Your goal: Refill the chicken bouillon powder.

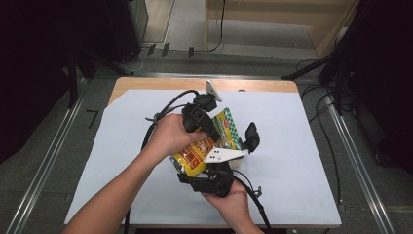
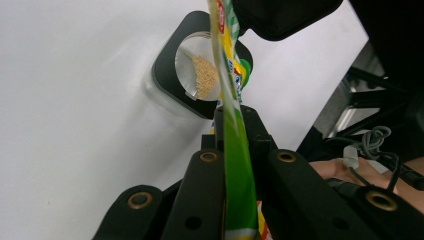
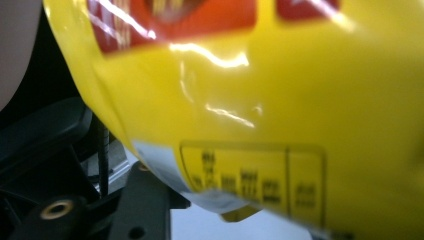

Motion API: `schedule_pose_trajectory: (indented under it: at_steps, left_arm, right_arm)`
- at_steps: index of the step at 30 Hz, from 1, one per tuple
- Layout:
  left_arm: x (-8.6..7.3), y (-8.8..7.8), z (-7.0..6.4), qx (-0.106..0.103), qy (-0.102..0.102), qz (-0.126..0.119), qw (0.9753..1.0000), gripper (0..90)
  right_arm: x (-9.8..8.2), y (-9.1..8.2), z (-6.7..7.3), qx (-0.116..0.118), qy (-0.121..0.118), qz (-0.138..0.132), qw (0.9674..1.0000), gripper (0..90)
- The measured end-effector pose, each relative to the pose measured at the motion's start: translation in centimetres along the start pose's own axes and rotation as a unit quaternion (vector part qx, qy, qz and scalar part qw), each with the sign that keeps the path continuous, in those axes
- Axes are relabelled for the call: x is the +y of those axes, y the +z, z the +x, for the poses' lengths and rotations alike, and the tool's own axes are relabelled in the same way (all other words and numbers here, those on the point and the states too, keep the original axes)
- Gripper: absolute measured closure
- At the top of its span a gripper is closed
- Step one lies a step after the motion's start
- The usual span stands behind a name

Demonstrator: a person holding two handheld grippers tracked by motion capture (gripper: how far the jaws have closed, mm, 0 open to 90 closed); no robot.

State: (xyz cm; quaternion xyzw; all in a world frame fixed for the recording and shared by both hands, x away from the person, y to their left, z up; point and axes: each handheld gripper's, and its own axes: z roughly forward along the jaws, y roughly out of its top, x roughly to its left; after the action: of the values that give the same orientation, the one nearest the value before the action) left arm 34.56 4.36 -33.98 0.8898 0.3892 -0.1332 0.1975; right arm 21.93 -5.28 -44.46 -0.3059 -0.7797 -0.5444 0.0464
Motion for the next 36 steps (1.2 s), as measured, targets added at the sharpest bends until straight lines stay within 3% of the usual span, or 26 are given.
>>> schedule_pose_trajectory:
  at_steps: [5, 12, 14, 16, 20, 27, 33, 36]
  left_arm:
    - [-0.3, 0.1, -0.5, 0.034, 0.007, -0.01, 0.9993, 90.0]
    - [-0.9, -0.1, -0.2, 0.066, 0.001, -0.014, 0.9977, 90.0]
    - [-1.1, -0.1, -0.2, 0.091, 0.001, -0.014, 0.9957, 90.0]
    - [-1.3, -0.2, 0.0, 0.077, -0.005, -0.018, 0.9969, 90.0]
    - [-1.4, -0.1, -0.1, 0.079, -0.007, -0.019, 0.9967, 90.0]
    - [-1.4, -0.2, -0.4, 0.059, -0.007, -0.027, 0.9979, 89.8]
    - [-1.6, -1.1, 0.1, 0.012, -0.019, -0.048, 0.9986, 81.7]
    - [-1.7, -1.2, 0.0, 0.015, -0.02, -0.05, 0.9985, 81.3]
  right_arm:
    - [-0.3, 0.3, 0.0, -0.01, 0.012, 0.004, 0.9999, 55.4]
    - [-0.4, 0.5, 0.3, -0.036, -0.002, 0.012, 0.9993, 54.3]
    - [-0.5, 0.5, 0.5, -0.045, -0.007, 0.013, 0.9989, 53.4]
    - [-0.6, 0.5, 0.7, -0.059, -0.013, 0.016, 0.998, 52.8]
    - [-0.7, 0.6, 0.9, -0.064, -0.019, 0.02, 0.9976, 58.8]
    - [-0.4, 0.0, 0.9, -0.04, -0.02, 0.004, 0.999, 62.3]
    - [-0.3, -0.8, -0.2, -0.003, 0.017, -0.034, 0.9993, 62.5]
    - [-0.4, -1.1, -0.5, 0.006, 0.027, -0.038, 0.9989, 62.5]
